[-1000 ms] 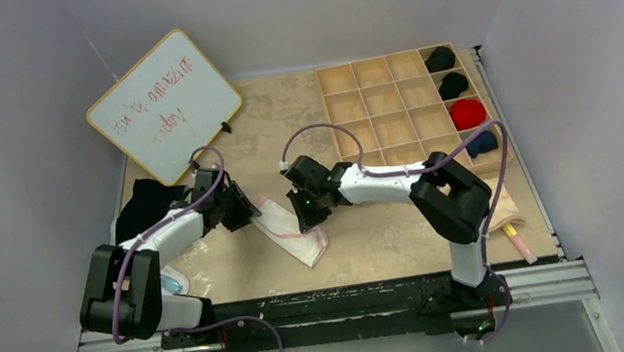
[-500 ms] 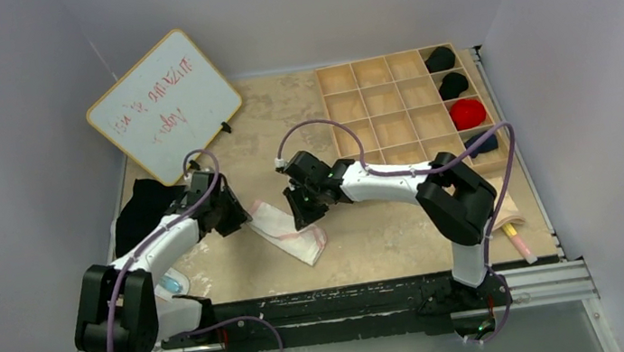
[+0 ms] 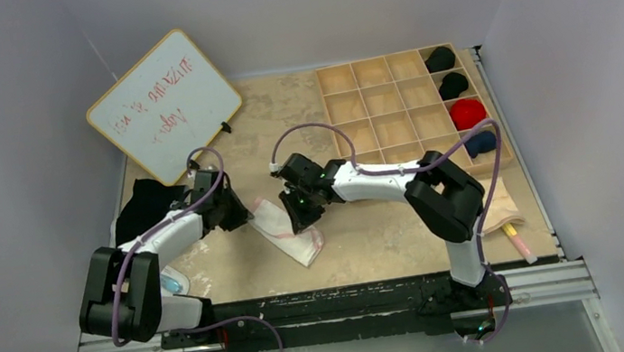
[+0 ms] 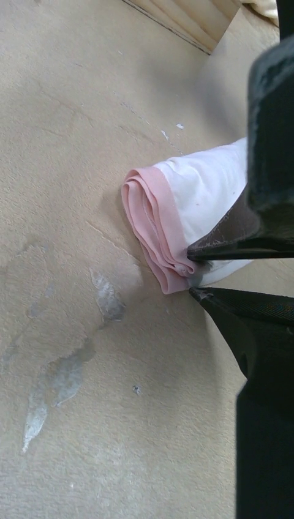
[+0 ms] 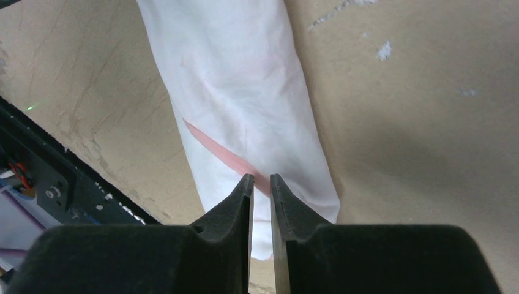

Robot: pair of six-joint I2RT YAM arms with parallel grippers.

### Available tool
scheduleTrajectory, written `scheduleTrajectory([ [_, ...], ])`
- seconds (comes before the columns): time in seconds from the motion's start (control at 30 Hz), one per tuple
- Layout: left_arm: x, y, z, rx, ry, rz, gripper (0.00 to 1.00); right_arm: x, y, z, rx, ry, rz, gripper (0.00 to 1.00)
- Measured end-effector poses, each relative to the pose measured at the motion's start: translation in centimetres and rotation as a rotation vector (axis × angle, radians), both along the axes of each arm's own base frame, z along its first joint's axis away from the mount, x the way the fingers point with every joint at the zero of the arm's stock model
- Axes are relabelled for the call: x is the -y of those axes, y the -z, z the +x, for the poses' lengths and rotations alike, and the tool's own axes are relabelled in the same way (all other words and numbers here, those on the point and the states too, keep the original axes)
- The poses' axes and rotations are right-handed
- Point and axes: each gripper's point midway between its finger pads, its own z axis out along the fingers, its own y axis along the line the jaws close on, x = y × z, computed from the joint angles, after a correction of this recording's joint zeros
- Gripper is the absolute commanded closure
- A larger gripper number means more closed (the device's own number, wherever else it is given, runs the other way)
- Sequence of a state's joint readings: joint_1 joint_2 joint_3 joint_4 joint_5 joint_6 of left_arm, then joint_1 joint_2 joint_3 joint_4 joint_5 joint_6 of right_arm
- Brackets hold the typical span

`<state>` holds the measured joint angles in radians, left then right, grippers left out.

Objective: Roll the underwear
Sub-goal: Fold the underwear at the center of the board.

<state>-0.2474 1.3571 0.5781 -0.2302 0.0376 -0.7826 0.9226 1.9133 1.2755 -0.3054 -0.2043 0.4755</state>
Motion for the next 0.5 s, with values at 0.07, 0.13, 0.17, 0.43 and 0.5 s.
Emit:
scheduleTrajectory([
  [0.07, 0.1, 0.0, 0.3, 0.009, -0.003, -0.004, 0.78, -0.4, 0.4, 0.2, 0.005, -0.011, -0.027, 0.83],
  [0.13, 0.1, -0.1, 0.3, 0.01, -0.01, -0.005, 0.77, -0.5, 1.2, 0.4, 0.014, -0.018, -0.067, 0.84],
  [0.17, 0.0, -0.1, 0.3, 0.011, -0.013, -0.001, 0.76, -0.4, 1.7, 0.4, 0.014, -0.016, -0.09, 0.84],
  [0.43, -1.2, -0.5, -1.5, -0.032, -0.032, 0.045, 0.62, 0.8, 1.7, 1.4, 0.115, -0.092, -0.152, 0.86],
  [0.5, -1.3, -0.9, -2.1, -0.039, -0.032, 0.046, 0.53, 1.2, 1.7, 1.9, 0.173, -0.158, -0.164, 0.84],
])
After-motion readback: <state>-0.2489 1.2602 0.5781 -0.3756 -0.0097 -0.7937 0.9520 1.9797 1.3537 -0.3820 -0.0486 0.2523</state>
